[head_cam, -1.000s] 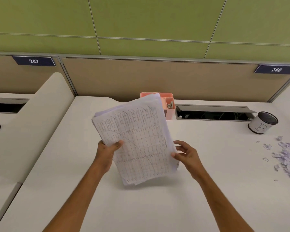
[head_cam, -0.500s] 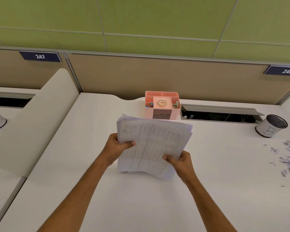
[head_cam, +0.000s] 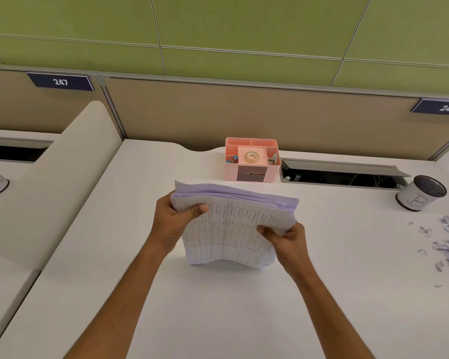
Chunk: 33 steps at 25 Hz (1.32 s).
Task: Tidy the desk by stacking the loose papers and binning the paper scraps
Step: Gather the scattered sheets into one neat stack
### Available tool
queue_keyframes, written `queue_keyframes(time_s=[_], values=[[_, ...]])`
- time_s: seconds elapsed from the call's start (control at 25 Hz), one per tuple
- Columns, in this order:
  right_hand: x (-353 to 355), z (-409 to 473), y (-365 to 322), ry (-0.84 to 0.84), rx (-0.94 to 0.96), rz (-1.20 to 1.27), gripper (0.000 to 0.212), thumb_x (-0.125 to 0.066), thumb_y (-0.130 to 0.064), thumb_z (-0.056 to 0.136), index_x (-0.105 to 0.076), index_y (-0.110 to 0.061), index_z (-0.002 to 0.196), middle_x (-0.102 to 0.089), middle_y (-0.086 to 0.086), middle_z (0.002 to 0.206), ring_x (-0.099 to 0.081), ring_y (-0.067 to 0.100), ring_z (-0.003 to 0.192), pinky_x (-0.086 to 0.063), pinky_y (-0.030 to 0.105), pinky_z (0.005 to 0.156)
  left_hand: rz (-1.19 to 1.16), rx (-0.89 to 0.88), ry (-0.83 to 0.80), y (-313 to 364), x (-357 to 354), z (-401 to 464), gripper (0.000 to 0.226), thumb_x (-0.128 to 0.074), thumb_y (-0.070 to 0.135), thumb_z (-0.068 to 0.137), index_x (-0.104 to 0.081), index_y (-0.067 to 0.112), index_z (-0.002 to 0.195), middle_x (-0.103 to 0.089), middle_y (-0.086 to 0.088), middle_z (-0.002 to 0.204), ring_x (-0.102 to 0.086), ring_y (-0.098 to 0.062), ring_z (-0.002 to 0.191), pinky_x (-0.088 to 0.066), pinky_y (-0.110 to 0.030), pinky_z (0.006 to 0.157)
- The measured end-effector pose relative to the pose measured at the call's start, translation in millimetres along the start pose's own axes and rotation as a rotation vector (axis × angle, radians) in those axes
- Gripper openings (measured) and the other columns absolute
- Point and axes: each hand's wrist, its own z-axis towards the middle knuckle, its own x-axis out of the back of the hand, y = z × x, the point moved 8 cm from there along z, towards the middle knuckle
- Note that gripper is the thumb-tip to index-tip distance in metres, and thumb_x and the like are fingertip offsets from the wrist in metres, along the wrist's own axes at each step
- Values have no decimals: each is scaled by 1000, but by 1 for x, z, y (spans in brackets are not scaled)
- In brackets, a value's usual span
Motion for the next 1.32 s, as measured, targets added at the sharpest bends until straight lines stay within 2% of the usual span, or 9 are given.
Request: queue_keyframes(time_s=[0.24,0.44,0.6,0.72,0.88,1.04,1.2,1.24,1.32], values=[[-3,0,-1,-32,3,6,40,-76,-15,63,-73,-47,87,-75,-8,94,-69,20,93,-60,35,74,39,-181,180,17,6,-10,65,-70,70,65,-60,20,105,-65,25,100,-64,-7,91,-52,-15,65],[-2,-2,3,-56,-1,11,39,-77,-12,63,-75,-43,87,-75,-5,93,-70,20,92,-59,40,76,46,-198,274,12,3,-14,40,-58,49,80,-62,11,95,-67,-15,88,-64,-18,76,-51,-22,65],[-4,-5,5,-55,5,47,41,-79,-4,69,-76,-41,87,-76,-6,93,-71,16,91,-57,30,72,5,-241,308,10,2,-18,31,-51,39,84,-60,11,91,-66,-1,74,-63,-18,70,-52,-27,66],[-7,-5,12,-85,-20,44,47,-75,3,78,-75,-43,89,-75,-6,95,-70,14,93,-57,28,73,-1,-223,302,0,4,-15,57,-51,69,83,-58,14,94,-67,7,72,-63,-13,69,-52,-25,66],[-5,-2,24,-36,-86,22,19,-76,-14,79,-74,-30,90,-76,-5,93,-71,13,88,-55,26,70,9,-139,187,-26,4,-12,85,-57,90,50,-58,18,96,-68,23,90,-61,2,80,-46,-12,68],[-4,-5,31,28,-113,54,13,-76,-12,79,-73,-21,87,-76,-5,86,-70,11,80,-55,23,65,-91,-104,166,-39,6,-13,61,-76,78,44,-72,24,71,-69,15,70,-62,1,70,-48,-14,62],[-8,-10,43,-23,-159,70,24,-76,-4,79,-72,-24,92,-75,-3,91,-71,13,85,-58,27,69,-78,-56,178,-51,10,-12,79,-81,73,40,-66,8,83,-71,13,68,-66,1,69,-49,-12,62],[-7,-9,47,-28,-182,59,25,-76,-4,79,-72,-25,92,-75,-3,91,-70,13,86,-58,27,69,-40,-27,160,-58,9,-11,79,-84,67,44,-64,2,86,-71,9,71,-66,-2,72,-50,-12,63],[-5,-7,53,-24,-216,18,11,-76,-20,80,-74,-26,88,-75,3,92,-70,20,89,-59,34,72,41,77,89,-78,2,-9,51,-88,35,56,-63,2,86,-67,-3,78,-64,-18,79,-50,-17,67]])
